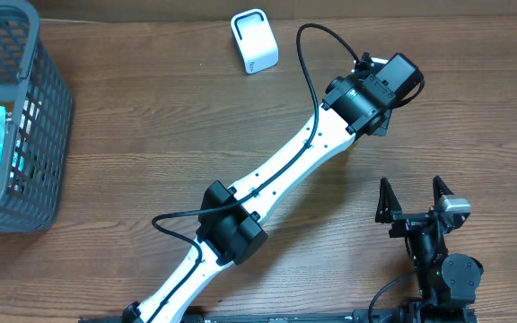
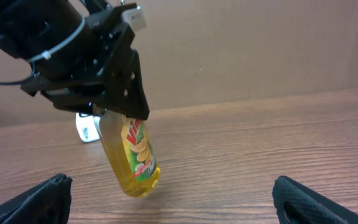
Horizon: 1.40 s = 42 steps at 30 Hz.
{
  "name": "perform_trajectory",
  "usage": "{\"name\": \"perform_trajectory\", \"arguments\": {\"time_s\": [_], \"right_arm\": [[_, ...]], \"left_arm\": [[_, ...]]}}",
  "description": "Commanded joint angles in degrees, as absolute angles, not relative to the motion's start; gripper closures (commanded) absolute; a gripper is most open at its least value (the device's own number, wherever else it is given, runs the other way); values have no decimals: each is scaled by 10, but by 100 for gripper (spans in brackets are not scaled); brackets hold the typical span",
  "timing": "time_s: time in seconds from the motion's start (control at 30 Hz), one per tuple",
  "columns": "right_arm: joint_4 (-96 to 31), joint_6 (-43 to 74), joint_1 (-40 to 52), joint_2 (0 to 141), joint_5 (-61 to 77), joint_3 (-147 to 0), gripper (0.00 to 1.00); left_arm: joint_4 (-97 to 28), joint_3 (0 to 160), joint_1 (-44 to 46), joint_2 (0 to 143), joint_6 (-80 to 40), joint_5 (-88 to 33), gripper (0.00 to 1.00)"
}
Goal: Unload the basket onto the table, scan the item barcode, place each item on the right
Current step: 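Lift the yellow bottle out and carry it toward the scanner, then set the yellow bottle upright on the table and release it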
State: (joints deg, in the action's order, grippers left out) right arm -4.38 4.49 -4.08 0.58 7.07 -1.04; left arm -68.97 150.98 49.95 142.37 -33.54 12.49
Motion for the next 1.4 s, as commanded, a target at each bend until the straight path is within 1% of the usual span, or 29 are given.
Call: {"name": "perform_trajectory", "arguments": {"time_s": [0.0, 0.43, 0.57, 0.67, 0.77, 0.93, 1.2, 1.37], "right_arm": [[-42, 47, -38, 2, 65, -4, 0], [-42, 47, -38, 2, 65, -4, 0], [-42, 47, -38, 2, 65, -4, 0], [-42, 47, -38, 2, 65, -4, 0], [-42, 47, -38, 2, 65, -4, 0], [-42, 47, -38, 2, 65, -4, 0], [-42, 47, -38, 2, 65, -4, 0], [-42, 47, -38, 2, 65, -4, 0]], "left_arm": [[-683, 1500, 499, 1429, -376, 146, 72], [-655, 1439, 500, 1429, -378, 148, 72], [-635, 1413, 500, 1429, -377, 126, 72], [-625, 1399, 500, 1429, -377, 111, 71], [-628, 1396, 500, 1429, -377, 105, 68], [-636, 1396, 500, 1429, -373, 104, 57], [-651, 1397, 500, 1428, -369, 80, 18], [-653, 1429, 497, 1427, -321, 76, 8]]}}
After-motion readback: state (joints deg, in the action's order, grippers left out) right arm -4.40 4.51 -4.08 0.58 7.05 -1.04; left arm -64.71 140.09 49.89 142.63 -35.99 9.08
